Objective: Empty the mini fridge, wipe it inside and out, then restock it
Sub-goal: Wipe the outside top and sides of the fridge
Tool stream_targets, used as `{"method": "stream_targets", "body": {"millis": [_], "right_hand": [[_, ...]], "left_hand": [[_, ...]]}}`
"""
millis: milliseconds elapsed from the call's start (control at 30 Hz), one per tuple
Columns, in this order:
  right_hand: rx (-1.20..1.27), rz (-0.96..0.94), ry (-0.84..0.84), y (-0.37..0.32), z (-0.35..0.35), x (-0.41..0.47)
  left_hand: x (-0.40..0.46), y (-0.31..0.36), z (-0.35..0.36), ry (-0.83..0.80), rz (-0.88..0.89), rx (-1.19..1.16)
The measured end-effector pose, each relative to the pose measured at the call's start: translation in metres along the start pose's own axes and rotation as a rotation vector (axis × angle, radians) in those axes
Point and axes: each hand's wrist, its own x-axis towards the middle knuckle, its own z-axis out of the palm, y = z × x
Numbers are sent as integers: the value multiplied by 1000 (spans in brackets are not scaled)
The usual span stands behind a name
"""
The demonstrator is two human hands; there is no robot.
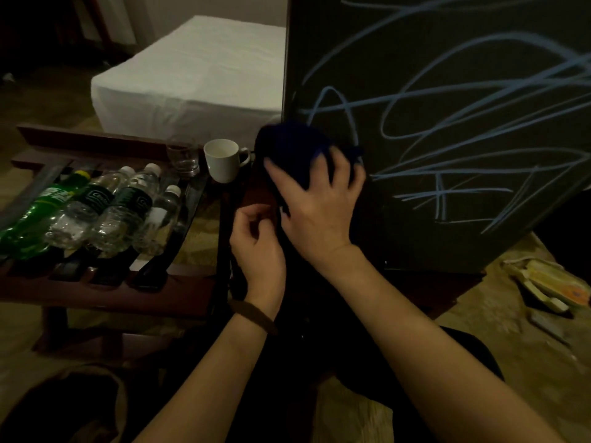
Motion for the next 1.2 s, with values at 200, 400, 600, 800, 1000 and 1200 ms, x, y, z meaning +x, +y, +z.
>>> {"method": "stream_targets", "body": {"millis": [200, 400, 600, 800, 1000, 1200], "right_hand": [[-120, -172, -156, 25, 22, -66], [-72, -115, -371, 51, 8, -101], [33, 429, 191, 82, -33, 2], [-151, 68, -121, 83, 3, -85], [-52, 34, -334, 88, 3, -124], [158, 642, 316, 113, -41, -7]], "left_hand": [[1, 4, 4, 8, -9, 14], [-5, 7, 3, -70, -16, 47], [-12, 14, 20, -174, 57, 7], [-28, 10, 46, -225, 49, 41], [-41, 3, 45, -302, 43, 101], [-41, 10, 54, -331, 31, 95]]}}
